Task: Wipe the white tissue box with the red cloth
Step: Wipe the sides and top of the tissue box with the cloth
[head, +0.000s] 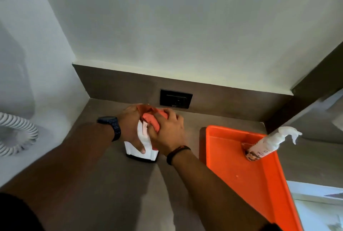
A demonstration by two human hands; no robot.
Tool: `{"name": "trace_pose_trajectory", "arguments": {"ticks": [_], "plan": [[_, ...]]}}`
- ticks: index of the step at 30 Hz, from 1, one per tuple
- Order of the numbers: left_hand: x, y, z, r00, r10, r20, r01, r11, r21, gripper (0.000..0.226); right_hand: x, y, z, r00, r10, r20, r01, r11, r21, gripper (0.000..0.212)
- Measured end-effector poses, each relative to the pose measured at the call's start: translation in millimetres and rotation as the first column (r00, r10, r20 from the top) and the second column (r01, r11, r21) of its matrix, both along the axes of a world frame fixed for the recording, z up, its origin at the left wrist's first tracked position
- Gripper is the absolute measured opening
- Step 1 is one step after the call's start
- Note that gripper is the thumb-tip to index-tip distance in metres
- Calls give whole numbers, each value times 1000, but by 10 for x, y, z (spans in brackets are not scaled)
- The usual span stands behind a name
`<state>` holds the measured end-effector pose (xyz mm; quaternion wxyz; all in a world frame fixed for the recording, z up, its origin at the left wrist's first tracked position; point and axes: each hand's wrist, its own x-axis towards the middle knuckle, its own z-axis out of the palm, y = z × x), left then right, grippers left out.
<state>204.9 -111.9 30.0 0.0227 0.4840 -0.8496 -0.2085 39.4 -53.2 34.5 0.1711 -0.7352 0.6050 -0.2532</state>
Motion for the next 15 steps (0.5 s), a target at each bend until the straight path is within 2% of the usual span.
{"name": "trace_pose_trajectory", "arguments": {"ticks": [2, 6, 11, 15], "plan": [[-11, 32, 58, 1000, -7, -28, 7, 1000, 7, 123, 42, 7, 75, 999, -42, 27, 41, 999, 12, 34], [6, 51, 59, 999, 38, -19, -37, 999, 12, 123, 81, 87, 9, 997, 15, 70, -12, 999, -41, 34], [-2, 39, 19, 995, 99, 9, -99, 995, 30, 133, -18, 2, -113, 986, -114, 125, 112, 993, 23, 34], [-1, 41, 16, 998, 58, 11, -58, 998, 18, 120, 48, 60, -118, 996, 27, 85, -31, 999, 40, 39]]}}
